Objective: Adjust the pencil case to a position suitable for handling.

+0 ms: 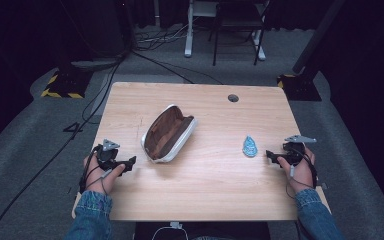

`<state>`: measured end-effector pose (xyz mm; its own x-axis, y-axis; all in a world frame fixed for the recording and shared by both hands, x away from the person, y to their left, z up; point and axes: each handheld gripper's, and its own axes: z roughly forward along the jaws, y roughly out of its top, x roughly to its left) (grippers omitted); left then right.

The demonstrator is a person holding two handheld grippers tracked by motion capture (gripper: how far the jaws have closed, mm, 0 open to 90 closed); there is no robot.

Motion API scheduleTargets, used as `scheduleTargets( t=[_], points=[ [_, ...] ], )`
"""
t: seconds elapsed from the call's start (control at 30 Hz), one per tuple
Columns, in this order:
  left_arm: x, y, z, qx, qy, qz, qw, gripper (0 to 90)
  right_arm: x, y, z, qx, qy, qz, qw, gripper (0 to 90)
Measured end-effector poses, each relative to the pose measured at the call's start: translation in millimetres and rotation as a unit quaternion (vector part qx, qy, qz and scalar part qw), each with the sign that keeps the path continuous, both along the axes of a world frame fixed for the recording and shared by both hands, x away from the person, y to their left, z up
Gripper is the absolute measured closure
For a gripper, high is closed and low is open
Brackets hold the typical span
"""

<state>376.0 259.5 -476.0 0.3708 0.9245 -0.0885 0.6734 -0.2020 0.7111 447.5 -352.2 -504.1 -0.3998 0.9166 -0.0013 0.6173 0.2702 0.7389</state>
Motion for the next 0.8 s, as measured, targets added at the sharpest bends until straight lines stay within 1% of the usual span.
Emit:
scheduleTargets(
  t=[0.07,0.1,0.13,0.2,0.23,0.3,0.33,0.37,0.4,0.43,0.5,0.6,0.73,0.8],
  points=[
    [-1.3,-1.4,4.3,-0.004,-0.003,-0.001,1.0000,21.3,0.0,0.0,0.0,0.000,0.000,0.000,1.0000,15.6],
    [-2.5,-2.9,8.1,-0.006,-0.009,-0.003,0.9999,21.4,0.0,0.0,0.0,0.000,0.000,0.000,1.0000,15.6],
    [-2.5,-2.9,8.1,-0.006,-0.009,-0.003,0.9999,21.5,0.0,0.0,0.0,0.000,0.000,0.000,1.0000,15.6],
    [-4.0,-5.0,12.5,-0.008,-0.013,-0.005,0.9999,21.6,0.0,0.0,0.0,0.000,0.000,0.000,1.0000,15.6],
    [-5.3,-7.7,16.8,-0.015,-0.022,-0.007,0.9996,21.7,0.0,0.0,0.0,0.000,0.000,0.000,1.0000,15.6],
    [-6.5,-10.4,21.5,-0.022,-0.029,-0.012,0.9993,21.7,0.0,0.0,0.0,0.000,0.000,0.000,1.0000,15.6],
    [-6.5,-10.4,21.5,-0.022,-0.029,-0.012,0.9993,21.7,0.0,0.0,0.0,0.000,0.000,0.000,1.0000,15.6],
    [-7.7,-13.4,25.8,-0.030,-0.038,-0.014,0.9987,21.7,0.0,0.0,0.0,0.000,0.000,0.000,1.0000,15.6],
    [-7.7,-13.4,25.8,-0.030,-0.038,-0.014,0.9987,21.7,0.0,0.0,0.0,0.000,0.000,0.000,1.0000,15.6],
    [-8.5,-15.7,28.8,-0.037,-0.044,-0.016,0.9982,21.7,0.0,0.0,0.0,0.000,0.000,0.000,1.0000,15.6],
    [-9.1,-18.8,33.1,-0.043,-0.050,-0.022,0.9976,21.7,-0.1,0.0,0.0,-0.001,-0.001,0.000,1.0000,15.6],
    [-9.7,-23.9,38.5,-0.043,-0.061,-0.029,0.9968,21.7,-0.8,0.3,-0.1,-0.001,-0.001,-0.003,1.0000,15.6],
    [-8.6,-31.8,43.3,-0.043,-0.065,-0.043,0.9960,21.4,-1.3,0.3,0.0,-0.001,-0.001,-0.003,1.0000,15.6],
    [-7.4,-35.3,43.8,-0.045,-0.068,-0.047,0.9956,21.2,-1.3,0.3,0.0,-0.001,-0.001,-0.003,1.0000,15.5]
  ],
)
